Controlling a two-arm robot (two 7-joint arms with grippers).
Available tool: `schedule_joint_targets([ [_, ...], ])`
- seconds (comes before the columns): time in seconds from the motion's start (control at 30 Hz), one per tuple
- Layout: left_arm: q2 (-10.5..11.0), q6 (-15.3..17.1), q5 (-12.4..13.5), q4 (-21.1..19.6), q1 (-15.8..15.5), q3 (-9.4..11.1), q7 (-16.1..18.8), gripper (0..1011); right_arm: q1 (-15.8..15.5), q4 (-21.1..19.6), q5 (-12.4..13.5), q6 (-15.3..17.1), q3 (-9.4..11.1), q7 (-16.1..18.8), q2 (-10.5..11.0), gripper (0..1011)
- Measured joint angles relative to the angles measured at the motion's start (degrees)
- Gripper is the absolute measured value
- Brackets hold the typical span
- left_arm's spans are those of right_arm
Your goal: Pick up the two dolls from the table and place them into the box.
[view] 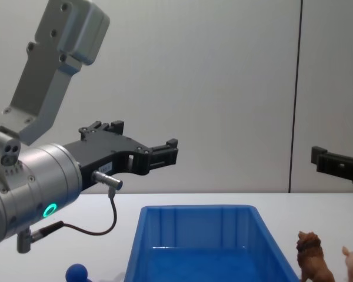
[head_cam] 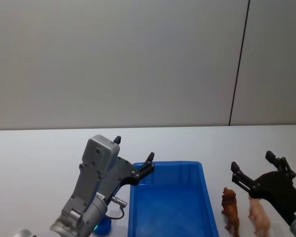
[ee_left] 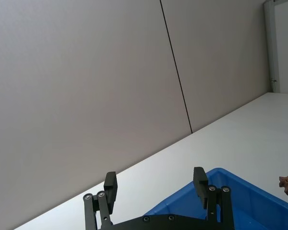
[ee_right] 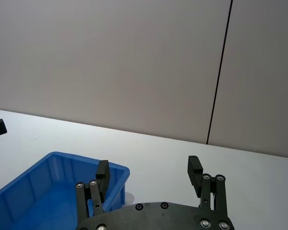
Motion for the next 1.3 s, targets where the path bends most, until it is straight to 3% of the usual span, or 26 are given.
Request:
schedule_joint_targets([
  [1.3, 0.0, 0.0, 0.0, 0.0, 0.0, 0.0, 0.0, 1001, 0.0, 0.0, 0.0, 0.0, 0.0, 0.0, 0.0, 1001],
])
